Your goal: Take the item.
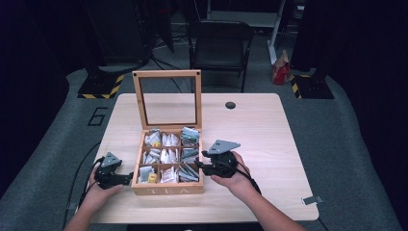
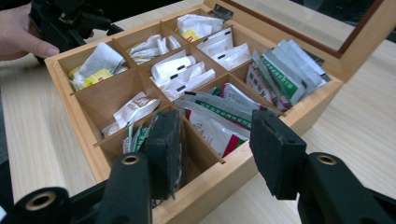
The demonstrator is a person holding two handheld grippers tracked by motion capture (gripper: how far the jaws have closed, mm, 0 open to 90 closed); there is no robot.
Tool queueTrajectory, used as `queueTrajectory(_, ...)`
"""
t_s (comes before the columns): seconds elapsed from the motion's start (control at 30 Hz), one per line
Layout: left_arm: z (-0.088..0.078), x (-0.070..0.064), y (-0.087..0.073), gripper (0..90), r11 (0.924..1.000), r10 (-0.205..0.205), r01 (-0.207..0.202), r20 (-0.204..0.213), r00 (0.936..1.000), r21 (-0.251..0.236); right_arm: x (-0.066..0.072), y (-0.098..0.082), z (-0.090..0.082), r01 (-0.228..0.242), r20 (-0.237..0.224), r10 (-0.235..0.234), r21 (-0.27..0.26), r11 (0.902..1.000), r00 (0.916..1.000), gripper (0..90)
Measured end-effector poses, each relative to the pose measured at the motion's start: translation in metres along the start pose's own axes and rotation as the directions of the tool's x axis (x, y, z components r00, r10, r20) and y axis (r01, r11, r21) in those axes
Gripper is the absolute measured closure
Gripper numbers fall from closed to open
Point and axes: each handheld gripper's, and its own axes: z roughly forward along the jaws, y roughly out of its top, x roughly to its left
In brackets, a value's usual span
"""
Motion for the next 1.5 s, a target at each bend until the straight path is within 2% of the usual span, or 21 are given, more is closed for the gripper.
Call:
queueTrajectory(0.3, 0.000, 0.000, 0.000, 14.5, 1.0000, 0.000, 0.000, 0.000, 1.0000, 0.000, 0.008, -0.005, 0.012, 0.002, -0.041, 0.000, 0.029, 0.9996, 0.9991, 59.7)
queueTrajectory(0.67, 0.000, 0.000, 0.000, 14.5, 1.0000, 0.000, 0.000, 0.000, 1.0000, 0.000, 0.011, -0.006, 0.018, 0.000, -0.059, 0.002, 0.040, 0.9992, 0.9983, 62.3)
queueTrajectory(0.77, 0.000, 0.000, 0.000, 14.5, 1.0000, 0.000, 0.000, 0.000, 1.0000, 0.000, 0.011, -0.007, 0.021, -0.002, -0.070, 0.005, 0.047, 0.9989, 0.9975, 66.5)
queueTrajectory(1.5, 0.000, 0.000, 0.000, 14.5, 1.0000, -0.001, 0.001, 0.000, 1.0000, -0.001, 0.012, -0.014, 0.038, 0.000, -0.107, 0.012, 0.113, 0.9936, 0.9942, 78.8)
